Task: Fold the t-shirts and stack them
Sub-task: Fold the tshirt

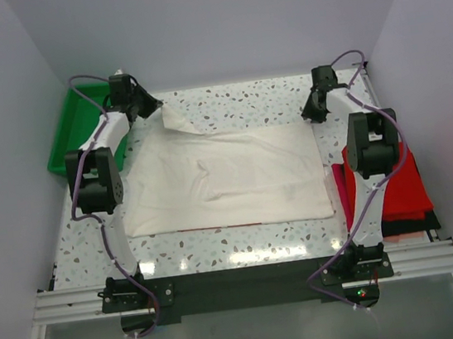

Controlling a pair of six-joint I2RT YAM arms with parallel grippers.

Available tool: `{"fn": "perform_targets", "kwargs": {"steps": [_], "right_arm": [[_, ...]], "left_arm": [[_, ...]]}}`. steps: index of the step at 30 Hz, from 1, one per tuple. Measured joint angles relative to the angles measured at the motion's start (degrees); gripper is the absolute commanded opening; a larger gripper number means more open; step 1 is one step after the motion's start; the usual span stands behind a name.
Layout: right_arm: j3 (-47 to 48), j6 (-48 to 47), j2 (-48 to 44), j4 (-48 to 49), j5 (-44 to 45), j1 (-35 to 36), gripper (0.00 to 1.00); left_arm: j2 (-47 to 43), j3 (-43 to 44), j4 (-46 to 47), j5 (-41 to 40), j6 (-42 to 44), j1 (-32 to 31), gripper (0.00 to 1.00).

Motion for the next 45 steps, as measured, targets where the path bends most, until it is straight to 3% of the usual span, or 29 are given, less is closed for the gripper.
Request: {"fn": "perform_targets", "kwargs": {"steps": [8,15,26,35,45], "right_arm": [[0.2,-0.3,1.7,-0.6,-0.2,0.2,0.31],[1.3,-0.7,2.6,-1.0,-0.9,0.3,0.0],[6.6,0.3,5.6,-1.4,-1.2,0.3,0.0],[7.0,4.2,6.0,5.3,-5.8,-2.6,0.0],[3.5,6.1,5.3,11.3,-9.6,-4.9,0.0]], "left_arm": [[0.0,0.0,0.3,0.1,0.0,0.0,0.0],[0.3,0.0,0.8,0.2,0.0,0.0,0.0],[8.0,9.2,0.4,0.8,0.0,0.3,0.0],[12.0,18.9,0.1,2.5,-0.5,1.1,0.0],[12.1,19.7,-0.1,3.5,-0.9,1.2,0.0]]}}
